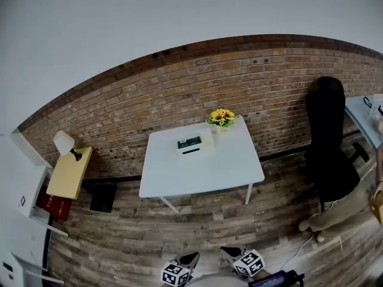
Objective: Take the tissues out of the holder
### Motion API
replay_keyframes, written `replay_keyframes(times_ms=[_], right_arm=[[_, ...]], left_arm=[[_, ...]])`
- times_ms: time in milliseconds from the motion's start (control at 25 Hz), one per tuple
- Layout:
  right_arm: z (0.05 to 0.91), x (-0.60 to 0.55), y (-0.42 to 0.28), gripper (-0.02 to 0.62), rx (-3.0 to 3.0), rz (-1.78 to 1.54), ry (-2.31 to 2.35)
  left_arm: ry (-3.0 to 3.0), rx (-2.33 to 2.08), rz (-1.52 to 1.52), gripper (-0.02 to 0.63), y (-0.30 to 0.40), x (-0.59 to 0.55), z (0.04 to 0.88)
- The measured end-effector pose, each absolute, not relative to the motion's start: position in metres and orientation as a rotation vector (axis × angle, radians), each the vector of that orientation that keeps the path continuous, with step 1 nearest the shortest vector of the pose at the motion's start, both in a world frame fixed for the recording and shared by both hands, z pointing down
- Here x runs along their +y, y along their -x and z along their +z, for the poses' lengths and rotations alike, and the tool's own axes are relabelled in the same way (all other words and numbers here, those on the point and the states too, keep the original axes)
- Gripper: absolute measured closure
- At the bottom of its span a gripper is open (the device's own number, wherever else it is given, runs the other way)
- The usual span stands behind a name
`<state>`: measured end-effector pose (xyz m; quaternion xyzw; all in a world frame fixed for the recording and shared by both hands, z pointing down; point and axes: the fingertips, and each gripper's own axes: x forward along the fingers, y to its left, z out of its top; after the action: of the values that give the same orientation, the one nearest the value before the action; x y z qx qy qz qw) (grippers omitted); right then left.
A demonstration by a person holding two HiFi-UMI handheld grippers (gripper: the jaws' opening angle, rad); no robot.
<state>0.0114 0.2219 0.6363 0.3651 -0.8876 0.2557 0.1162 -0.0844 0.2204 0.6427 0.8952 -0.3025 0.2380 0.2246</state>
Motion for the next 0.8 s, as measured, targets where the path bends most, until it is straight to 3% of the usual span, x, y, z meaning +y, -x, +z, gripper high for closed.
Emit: replay_keyframes(times_ms=[800], right_arm=[[0.64, 0.283, 0.021, 0.589, -2.549, 0.791, -1.126]], left_arm=[[-2.45, -0.878, 0.608, 0.598, 0.133, 0.285, 0.648]])
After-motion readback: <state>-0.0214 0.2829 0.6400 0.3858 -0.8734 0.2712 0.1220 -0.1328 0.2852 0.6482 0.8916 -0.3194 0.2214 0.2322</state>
